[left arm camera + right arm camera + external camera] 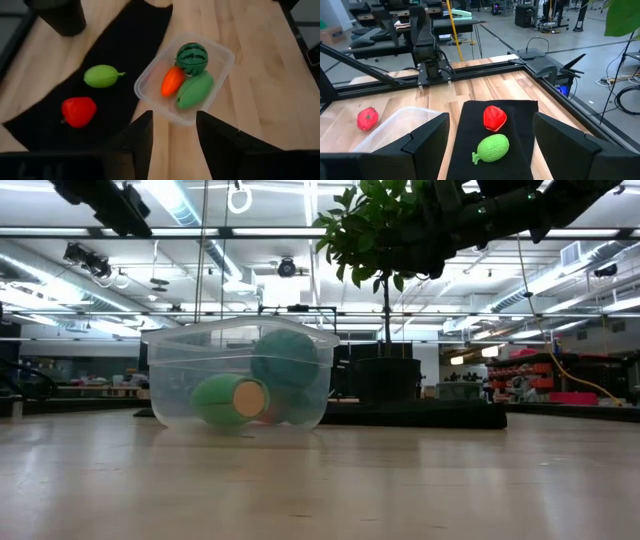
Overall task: Pick and placing Produce into tupperware
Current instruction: Put the red dragon fruit into the transparent bin
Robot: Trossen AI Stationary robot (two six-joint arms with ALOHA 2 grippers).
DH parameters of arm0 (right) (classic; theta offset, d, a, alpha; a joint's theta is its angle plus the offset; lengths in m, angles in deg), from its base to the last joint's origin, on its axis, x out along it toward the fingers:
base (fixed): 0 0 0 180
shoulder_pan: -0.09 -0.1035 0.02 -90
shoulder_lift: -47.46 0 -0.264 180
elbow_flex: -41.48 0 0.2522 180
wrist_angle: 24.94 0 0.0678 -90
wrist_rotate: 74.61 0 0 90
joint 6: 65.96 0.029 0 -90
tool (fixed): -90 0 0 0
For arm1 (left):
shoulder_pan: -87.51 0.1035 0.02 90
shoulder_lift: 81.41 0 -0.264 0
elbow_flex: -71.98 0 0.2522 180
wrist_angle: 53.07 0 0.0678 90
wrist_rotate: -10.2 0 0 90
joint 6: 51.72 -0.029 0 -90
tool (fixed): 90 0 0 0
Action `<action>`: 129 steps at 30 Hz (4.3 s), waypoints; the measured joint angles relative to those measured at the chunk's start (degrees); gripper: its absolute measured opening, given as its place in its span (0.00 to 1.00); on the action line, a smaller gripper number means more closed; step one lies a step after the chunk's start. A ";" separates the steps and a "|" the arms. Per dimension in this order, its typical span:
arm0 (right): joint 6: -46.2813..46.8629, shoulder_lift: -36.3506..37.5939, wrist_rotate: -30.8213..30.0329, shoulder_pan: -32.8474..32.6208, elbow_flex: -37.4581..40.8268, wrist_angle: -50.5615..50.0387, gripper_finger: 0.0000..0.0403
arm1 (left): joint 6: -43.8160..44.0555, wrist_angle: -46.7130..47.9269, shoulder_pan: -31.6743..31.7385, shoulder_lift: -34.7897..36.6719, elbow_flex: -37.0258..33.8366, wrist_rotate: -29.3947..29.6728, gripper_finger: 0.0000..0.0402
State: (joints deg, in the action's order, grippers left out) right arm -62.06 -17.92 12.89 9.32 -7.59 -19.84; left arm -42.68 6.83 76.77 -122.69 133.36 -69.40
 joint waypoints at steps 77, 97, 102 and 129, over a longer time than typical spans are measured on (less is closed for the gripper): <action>6.47 0.00 -0.02 -0.07 0.02 -10.35 0.72 | 38.80 0.37 -20.06 -43.99 4.82 -25.05 0.52; 5.35 0.00 -0.02 -0.06 0.02 -12.47 0.72 | 38.28 0.06 -16.86 -46.99 4.82 -28.22 0.74; 5.35 0.00 -0.02 -0.06 0.02 -12.47 0.72 | 36.89 1.24 -17.49 -49.49 4.82 -28.31 0.72; 5.37 0.00 -0.02 -0.07 0.02 -12.94 0.72 | 33.28 -3.85 -19.41 -51.53 4.81 -27.36 0.70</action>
State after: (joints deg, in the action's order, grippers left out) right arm -56.69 -17.92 12.87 9.26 -7.57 -32.78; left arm -9.39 2.98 57.36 -174.22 138.17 -96.75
